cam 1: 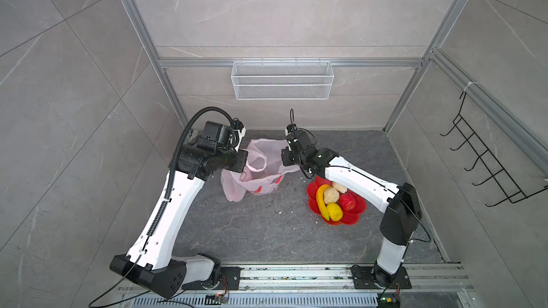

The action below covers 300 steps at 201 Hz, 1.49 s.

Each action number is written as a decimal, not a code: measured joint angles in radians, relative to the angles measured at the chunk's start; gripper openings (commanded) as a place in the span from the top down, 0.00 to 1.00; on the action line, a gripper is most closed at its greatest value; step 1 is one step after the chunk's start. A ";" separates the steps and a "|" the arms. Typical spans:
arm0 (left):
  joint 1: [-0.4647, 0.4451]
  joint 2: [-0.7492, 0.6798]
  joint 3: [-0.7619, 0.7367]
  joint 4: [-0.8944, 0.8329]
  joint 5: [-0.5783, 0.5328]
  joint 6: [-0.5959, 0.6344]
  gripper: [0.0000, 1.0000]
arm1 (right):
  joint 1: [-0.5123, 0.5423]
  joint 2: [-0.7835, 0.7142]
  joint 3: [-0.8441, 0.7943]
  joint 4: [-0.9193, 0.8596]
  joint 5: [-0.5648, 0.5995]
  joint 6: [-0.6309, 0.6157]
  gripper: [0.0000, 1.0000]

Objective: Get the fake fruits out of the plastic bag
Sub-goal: 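Raise the bag handle with the left gripper while the right gripper moves over it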

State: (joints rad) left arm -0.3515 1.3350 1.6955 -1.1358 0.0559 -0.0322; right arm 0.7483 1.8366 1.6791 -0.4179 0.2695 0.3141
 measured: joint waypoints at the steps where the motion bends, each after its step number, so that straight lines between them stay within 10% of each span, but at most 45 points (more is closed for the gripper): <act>1: 0.004 0.003 0.003 -0.002 0.002 0.001 1.00 | -0.001 -0.001 0.002 0.000 0.001 -0.003 0.91; 152: 0.180 0.193 0.076 0.043 0.063 -0.038 1.00 | -0.015 -0.122 0.145 -0.055 0.011 -0.154 0.92; 210: 0.172 0.071 -0.369 0.203 0.101 -0.181 1.00 | -0.016 -0.190 -0.243 -0.017 -0.040 -0.094 0.89; 300: 0.086 -0.356 -0.773 0.298 0.103 -0.426 1.00 | 0.117 -0.346 -0.335 -0.138 -0.035 0.009 0.39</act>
State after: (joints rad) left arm -0.2653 0.9794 0.9226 -0.8383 0.1589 -0.4580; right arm 0.8650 1.4902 1.3437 -0.5560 0.2348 0.3233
